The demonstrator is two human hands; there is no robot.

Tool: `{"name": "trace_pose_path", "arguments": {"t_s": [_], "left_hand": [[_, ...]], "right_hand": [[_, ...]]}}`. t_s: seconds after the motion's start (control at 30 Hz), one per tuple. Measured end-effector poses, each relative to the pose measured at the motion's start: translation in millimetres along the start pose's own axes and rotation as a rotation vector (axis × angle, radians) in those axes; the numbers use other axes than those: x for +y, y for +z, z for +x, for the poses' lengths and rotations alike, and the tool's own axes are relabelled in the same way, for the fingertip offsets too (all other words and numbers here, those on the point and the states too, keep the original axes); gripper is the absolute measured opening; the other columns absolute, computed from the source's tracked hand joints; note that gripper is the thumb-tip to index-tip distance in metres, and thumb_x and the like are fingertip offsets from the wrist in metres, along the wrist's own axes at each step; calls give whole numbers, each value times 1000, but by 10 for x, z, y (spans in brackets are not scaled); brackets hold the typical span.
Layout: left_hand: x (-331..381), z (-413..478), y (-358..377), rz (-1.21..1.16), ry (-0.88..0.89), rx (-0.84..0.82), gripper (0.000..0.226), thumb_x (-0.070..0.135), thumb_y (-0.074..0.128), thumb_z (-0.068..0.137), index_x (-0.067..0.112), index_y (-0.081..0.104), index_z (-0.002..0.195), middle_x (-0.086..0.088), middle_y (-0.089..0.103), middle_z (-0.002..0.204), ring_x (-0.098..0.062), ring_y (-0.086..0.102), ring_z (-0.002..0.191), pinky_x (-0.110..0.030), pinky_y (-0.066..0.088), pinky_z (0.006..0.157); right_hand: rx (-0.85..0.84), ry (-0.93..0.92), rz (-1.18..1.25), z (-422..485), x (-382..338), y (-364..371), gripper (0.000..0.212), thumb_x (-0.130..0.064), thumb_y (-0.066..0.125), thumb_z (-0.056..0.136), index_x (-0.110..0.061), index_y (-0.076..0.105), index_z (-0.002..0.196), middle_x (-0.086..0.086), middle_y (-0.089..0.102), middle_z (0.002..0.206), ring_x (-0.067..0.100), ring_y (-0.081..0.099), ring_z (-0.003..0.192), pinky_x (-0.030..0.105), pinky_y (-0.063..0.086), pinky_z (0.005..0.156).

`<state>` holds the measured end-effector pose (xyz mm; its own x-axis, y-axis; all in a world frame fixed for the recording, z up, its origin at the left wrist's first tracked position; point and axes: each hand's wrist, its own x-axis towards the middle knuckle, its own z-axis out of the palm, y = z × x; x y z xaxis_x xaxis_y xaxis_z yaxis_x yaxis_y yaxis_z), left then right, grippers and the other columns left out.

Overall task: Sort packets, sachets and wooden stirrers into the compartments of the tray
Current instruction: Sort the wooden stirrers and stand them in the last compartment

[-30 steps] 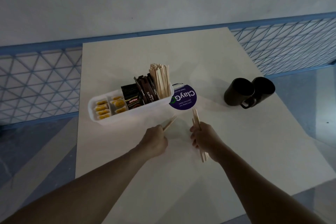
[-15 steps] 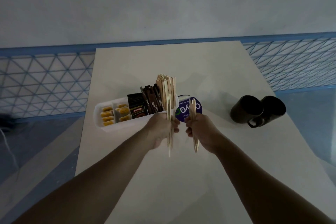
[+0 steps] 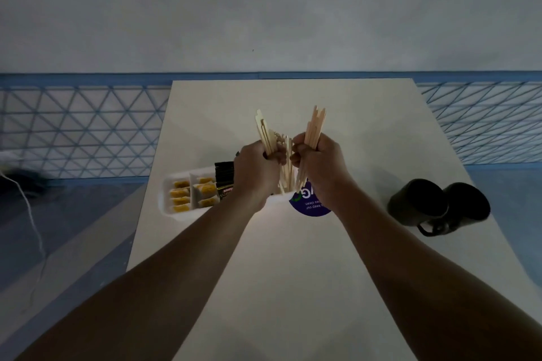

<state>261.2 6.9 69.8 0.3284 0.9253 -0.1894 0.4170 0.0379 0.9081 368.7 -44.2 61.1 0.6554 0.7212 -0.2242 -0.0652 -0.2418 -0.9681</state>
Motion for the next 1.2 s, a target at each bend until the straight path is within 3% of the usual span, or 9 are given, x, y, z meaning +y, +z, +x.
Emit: {"name": "trace_pose_path", "arguments": {"t_s": [0.13,0.2,0.37,0.53,0.63,0.73,0.87,1.0,1.2], "left_hand": [[51,69,-2,13,12,51,15,10,61,93,13,74,99,0,71,88,-7,61,72,-18,43,57],[53,99,0,36,17,70,15,11,60,93,12,73,101,-1,70,89,-8,60,73,-16,42,57],[-42,118,39,133,-3,22,14,9,58,92,7,70,99,-4,68,86,-19,62,78,-21,42,55],[-109,104,82,203,23,-13,15,7,57,91,11,69,99,0,66,85,-15,62,78,-15,40,56],[-133,121,91,246,55,3,10,7,57,91,10,66,91,0,66,81,-7,58,69,-12,36,54],[-140,143,77,298,86,23,7,7,60,87,9,66,90,0,68,83,-7,58,69,-9,39,55],[-90,153,20,299,129,35,10,16,65,86,9,70,92,-3,73,83,-18,67,80,-32,55,74],[-74,160,-38,331,146,13,15,19,65,88,9,72,98,-5,73,89,-20,67,83,-34,56,80],[-122,183,38,486,204,14,14,19,60,91,11,66,80,4,64,71,-7,51,60,-21,36,55]], "right_hand": [[-15,-61,-22,88,-11,97,20,8,44,96,3,63,98,7,60,73,7,59,59,19,52,60],[-10,-66,-10,114,19,138,21,9,43,95,1,62,95,7,61,70,7,58,59,19,51,60],[-35,-20,-44,149,215,214,27,8,44,90,-8,67,90,8,71,78,21,65,72,39,54,75],[-102,53,-110,83,341,204,33,11,48,82,-16,65,91,7,74,88,24,71,86,36,58,72],[-98,55,-254,78,371,213,24,-3,51,87,-21,64,97,4,73,89,24,70,86,48,60,78],[-87,31,-376,53,336,226,20,-6,51,91,-18,62,103,2,71,92,22,67,86,39,58,72],[-49,-84,-580,38,254,220,14,-14,49,96,-8,57,106,6,63,102,23,56,87,31,40,67],[-49,-150,-662,37,224,180,18,-19,50,98,-5,57,106,6,55,101,20,46,82,27,30,60],[-55,-142,-670,53,242,112,21,-8,51,91,-9,60,109,7,64,106,24,58,92,30,42,70]]}}
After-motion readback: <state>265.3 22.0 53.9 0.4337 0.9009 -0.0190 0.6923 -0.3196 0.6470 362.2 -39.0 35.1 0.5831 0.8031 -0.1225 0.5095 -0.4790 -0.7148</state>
